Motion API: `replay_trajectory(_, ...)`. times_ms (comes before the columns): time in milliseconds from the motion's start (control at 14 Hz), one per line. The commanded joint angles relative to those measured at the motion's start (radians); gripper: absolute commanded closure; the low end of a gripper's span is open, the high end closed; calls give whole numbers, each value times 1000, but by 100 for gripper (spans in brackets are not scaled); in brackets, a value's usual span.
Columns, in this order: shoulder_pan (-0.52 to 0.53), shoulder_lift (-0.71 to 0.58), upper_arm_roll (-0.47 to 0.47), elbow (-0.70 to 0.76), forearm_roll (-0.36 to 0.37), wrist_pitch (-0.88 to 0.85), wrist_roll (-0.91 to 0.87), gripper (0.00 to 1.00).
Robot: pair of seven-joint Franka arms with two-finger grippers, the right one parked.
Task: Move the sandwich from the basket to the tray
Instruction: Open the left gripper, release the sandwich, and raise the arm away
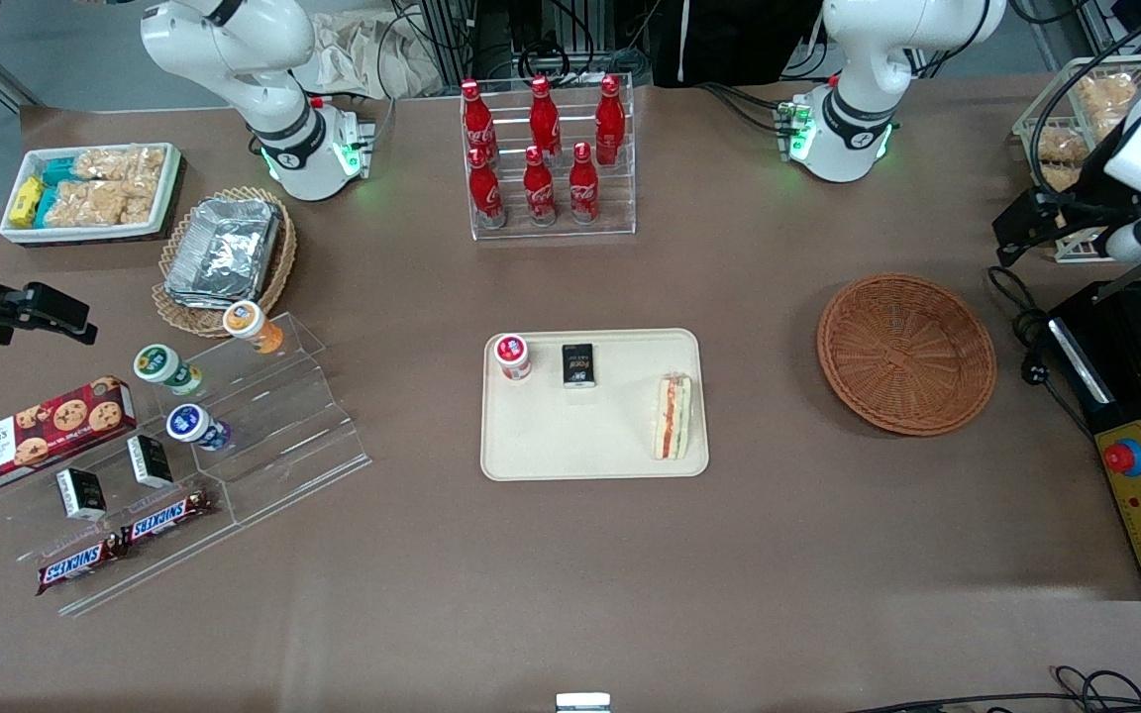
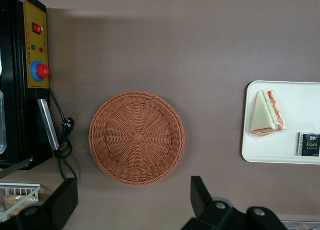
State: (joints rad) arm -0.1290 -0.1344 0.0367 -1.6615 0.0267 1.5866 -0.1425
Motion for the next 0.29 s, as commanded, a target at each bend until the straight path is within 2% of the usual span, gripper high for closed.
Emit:
replay_trajectory(0,-14,22,37,26,-73,-34,30,0)
replay_trajectory(214,-14,38,31,34,-53,-36,69,0)
